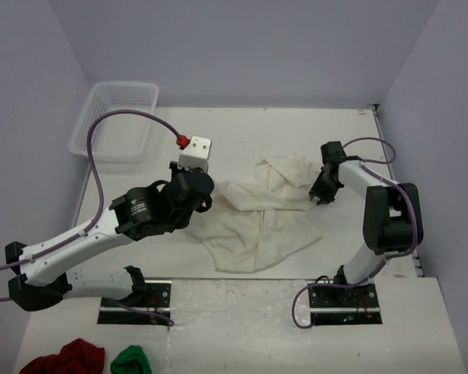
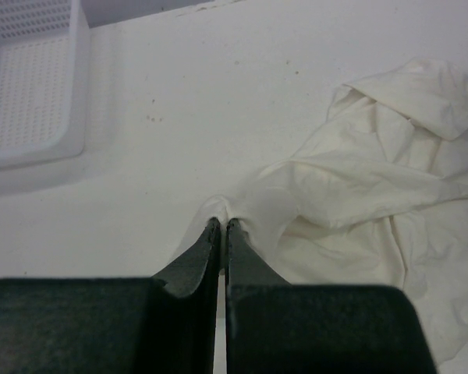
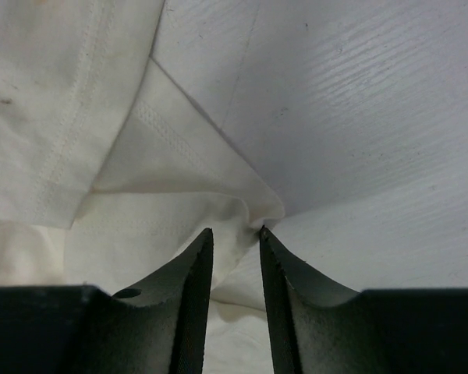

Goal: Fold and stack the t-shirts
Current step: Flatten out the tshirt

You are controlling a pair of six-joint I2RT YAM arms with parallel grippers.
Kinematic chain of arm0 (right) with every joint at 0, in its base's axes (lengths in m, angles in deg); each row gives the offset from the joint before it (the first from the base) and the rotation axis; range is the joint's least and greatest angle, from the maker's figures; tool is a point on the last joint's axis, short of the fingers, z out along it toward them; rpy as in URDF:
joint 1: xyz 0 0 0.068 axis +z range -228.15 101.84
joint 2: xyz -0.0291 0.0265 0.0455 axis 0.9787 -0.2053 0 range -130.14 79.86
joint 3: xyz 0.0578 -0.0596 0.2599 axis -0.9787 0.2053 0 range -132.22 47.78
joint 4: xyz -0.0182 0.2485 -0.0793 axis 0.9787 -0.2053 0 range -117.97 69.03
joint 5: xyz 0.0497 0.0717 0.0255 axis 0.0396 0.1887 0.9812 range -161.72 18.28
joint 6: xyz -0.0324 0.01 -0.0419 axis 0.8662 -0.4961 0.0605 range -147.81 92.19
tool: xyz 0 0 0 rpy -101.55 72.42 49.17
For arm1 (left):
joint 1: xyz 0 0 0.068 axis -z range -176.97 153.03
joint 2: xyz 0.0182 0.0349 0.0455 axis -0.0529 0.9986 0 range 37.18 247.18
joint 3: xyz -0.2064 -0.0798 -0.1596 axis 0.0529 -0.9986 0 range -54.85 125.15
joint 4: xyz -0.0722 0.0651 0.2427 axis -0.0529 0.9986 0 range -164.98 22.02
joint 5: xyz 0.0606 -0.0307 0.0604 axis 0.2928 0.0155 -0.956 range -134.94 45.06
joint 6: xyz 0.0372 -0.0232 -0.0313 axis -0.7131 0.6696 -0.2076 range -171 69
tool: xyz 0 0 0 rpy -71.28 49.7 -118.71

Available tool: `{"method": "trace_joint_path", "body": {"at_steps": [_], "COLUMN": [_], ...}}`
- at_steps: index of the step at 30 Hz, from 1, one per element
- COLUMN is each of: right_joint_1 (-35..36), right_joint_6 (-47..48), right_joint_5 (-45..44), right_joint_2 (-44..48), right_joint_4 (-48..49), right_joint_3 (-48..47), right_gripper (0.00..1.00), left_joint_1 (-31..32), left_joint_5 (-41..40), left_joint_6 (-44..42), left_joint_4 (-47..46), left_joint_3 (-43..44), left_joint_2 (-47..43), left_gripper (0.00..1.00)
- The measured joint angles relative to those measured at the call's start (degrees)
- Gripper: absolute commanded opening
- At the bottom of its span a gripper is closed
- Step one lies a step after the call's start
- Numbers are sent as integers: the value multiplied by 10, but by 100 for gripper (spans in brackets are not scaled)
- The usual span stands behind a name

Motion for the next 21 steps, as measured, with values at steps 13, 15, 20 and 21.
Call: {"method": "trace_joint_path", "body": {"at_steps": [13, 15, 20, 21], "right_joint_1": [37, 46, 51, 51], "right_joint_6": [-43, -49, -56, -59], "right_joint_5": [-41, -41, -41, -44], "right_joint_2": [-23, -35, -61, -68], "right_joint_4": [-82, -94, -112, -120], "right_joint_3": [-38, -54, -84, -94], "right_gripper": [42, 40, 38, 38], "left_joint_1": [0, 0, 0, 0], "left_joint_5": [54, 61, 75, 77], "left_joint_6": [-42, -44, -47, -47], "left_joint_4": [-52, -56, -68, -68], "left_joint_3": [-20, -30, -46, -50], "left_joint_2": [-39, -46, -57, -61], "left_gripper": [0, 0, 0, 0]}}
